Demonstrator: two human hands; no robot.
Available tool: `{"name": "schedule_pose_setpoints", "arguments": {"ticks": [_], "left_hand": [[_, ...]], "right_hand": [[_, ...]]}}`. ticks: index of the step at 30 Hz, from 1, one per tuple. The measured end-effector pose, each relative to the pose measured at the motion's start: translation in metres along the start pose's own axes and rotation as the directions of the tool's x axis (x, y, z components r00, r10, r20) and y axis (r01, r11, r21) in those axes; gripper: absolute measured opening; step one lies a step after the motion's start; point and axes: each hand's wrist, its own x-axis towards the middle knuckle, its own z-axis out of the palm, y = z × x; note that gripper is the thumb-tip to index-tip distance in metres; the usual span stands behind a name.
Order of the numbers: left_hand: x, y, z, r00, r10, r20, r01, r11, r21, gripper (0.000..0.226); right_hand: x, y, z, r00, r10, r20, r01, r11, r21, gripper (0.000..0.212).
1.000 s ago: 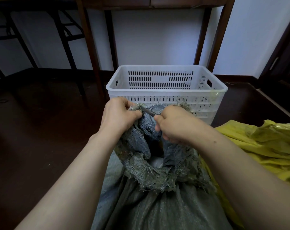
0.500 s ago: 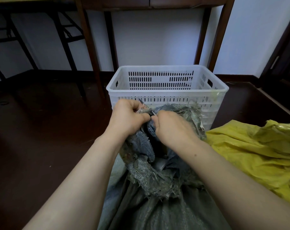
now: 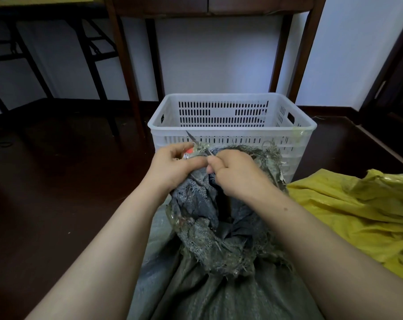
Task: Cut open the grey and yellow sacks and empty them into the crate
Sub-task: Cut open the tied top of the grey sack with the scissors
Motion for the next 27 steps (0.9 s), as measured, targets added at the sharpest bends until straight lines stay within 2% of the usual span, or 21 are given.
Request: {"name": "schedule_pose_setpoints", "arguments": {"ticks": [2,6,10,13,15,16,18,20,21,23,24,25,27], "left_hand": [[-0.001,-0.002,0.003,1.000,-0.004,0.008,0.004,1.000,0.020,0.028],[0.003,-0.004,0.007,0.999,0.045,-0.019,-0.041,0.985,0.170,0.005],[0.012,-0.009,0.005,0.984,0.093,-0.154,-0.036,0.940,0.339,0.019],[0.010,-0.039,-0.007,0.977,-0.043,-0.210,0.150,0.837,0.527,0.021],[0.000,-0.062,-0.013,0.965,-0.190,-0.181,0.258,0.810,0.527,0.021],[-0.004,-0.065,-0.012,0.964,-0.222,-0.143,0.264,0.837,0.480,0.022],[-0.004,-0.051,-0.005,0.982,-0.160,-0.098,0.185,0.908,0.375,0.016],[-0.002,-0.026,0.003,0.997,-0.049,-0.058,0.065,0.945,0.321,0.018],[-0.001,-0.017,0.005,1.000,0.006,-0.019,0.000,0.954,0.300,0.022],[-0.001,-0.009,0.008,0.995,0.084,0.055,-0.097,0.954,0.284,0.028],[-0.002,-0.010,0.009,0.991,0.108,0.078,-0.125,0.954,0.271,0.029],[-0.002,-0.012,0.009,0.988,0.128,0.086,-0.145,0.958,0.247,0.033],[0.002,-0.018,0.007,0.987,0.151,0.058,-0.160,0.962,0.221,0.058]], "right_hand": [[0.000,0.002,0.002,1.000,-0.002,-0.012,0.002,0.999,-0.038,0.033],[-0.003,0.002,0.006,0.998,-0.007,-0.059,0.001,0.994,-0.111,0.033],[-0.014,-0.003,0.012,0.995,-0.058,-0.078,0.045,0.987,-0.157,0.030],[-0.018,-0.020,-0.003,0.966,-0.157,-0.207,0.139,0.985,-0.100,0.031],[-0.008,-0.028,-0.023,0.925,-0.166,-0.342,0.188,0.982,0.031,0.036],[-0.003,-0.028,-0.031,0.924,-0.133,-0.358,0.184,0.976,0.113,0.037],[0.001,-0.020,-0.033,0.966,-0.051,-0.252,0.103,0.975,0.198,0.040],[-0.001,-0.007,-0.021,0.991,-0.013,-0.131,0.028,0.993,0.112,0.035],[-0.002,-0.001,-0.016,0.994,0.004,-0.110,0.001,0.999,0.041,0.035],[-0.003,0.007,-0.013,0.989,0.025,-0.147,-0.037,0.996,-0.083,0.056],[-0.002,0.010,-0.014,0.982,0.013,-0.187,-0.035,0.993,-0.115,0.060],[-0.001,0.013,-0.014,0.978,0.009,-0.206,-0.035,0.992,-0.120,0.055],[0.001,0.020,-0.015,0.979,0.020,-0.202,-0.031,0.998,-0.051,0.021]]}}
